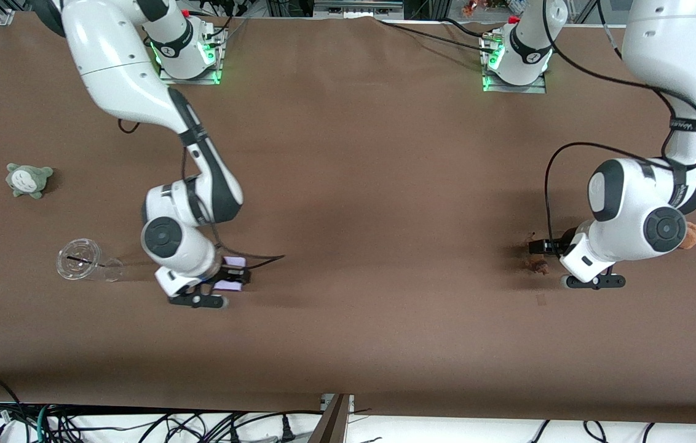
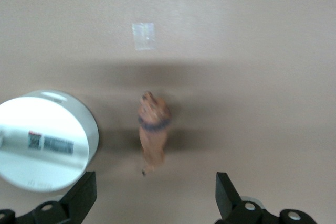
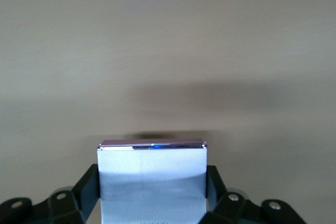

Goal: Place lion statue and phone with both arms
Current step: 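Open and raise the left gripper while the right gripper lowers the phone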

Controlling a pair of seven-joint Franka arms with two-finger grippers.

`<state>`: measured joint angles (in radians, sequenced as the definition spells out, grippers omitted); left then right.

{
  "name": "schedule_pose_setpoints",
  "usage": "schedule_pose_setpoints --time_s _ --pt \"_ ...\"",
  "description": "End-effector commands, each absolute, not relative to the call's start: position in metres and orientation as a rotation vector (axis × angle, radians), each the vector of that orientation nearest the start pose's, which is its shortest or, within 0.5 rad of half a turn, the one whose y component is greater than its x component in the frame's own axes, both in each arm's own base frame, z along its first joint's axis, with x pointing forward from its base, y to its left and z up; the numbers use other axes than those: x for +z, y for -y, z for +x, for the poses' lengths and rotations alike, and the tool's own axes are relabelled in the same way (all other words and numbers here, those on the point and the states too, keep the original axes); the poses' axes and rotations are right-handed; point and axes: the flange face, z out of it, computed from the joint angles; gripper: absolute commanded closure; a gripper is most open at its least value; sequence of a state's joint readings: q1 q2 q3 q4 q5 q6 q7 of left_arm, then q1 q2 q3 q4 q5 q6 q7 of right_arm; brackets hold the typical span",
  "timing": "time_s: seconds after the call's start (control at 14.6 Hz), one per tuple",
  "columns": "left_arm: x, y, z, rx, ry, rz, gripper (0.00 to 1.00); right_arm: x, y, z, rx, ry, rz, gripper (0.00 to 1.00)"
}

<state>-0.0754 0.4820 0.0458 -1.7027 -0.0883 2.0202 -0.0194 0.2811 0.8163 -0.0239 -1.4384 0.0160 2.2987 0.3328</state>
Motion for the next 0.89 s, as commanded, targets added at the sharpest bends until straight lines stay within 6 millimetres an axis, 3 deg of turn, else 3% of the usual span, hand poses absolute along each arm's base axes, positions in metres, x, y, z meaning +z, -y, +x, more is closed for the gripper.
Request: schedule_pose_setpoints --time_s 0.0,0.21,0.41,0.55,0.69,0.82 --pt "0.373 0.026 0.632 0.244 0.015 -3.191 0.0 0.216 -0.156 0.706 0.007 -0.083 -3.133 0.82" --pt "0.441 0.019 0.615 0.169 0.041 -3.199 0.0 0.214 -0.123 0.71 0.033 -0.119 -3.143 0.8" --pt "0.521 0.014 0.578 0.132 0.033 -3.202 0.0 0.213 -0.08 0.715 0.034 -0.122 -3.157 0.8" --pt "0.56 0.013 0.554 0.116 0.017 -3.19 0.0 0.21 -0.061 0.716 0.044 -0.126 -3.16 0.8" --pt "0.591 0.018 0.53 0.117 -0.023 -3.152 0.0 0.208 -0.06 0.714 0.051 -0.129 -3.16 0.8" --pt "0.599 0.027 0.523 0.128 -0.046 -3.141 0.0 0.205 -0.053 0.713 0.061 -0.141 -3.169 0.8"
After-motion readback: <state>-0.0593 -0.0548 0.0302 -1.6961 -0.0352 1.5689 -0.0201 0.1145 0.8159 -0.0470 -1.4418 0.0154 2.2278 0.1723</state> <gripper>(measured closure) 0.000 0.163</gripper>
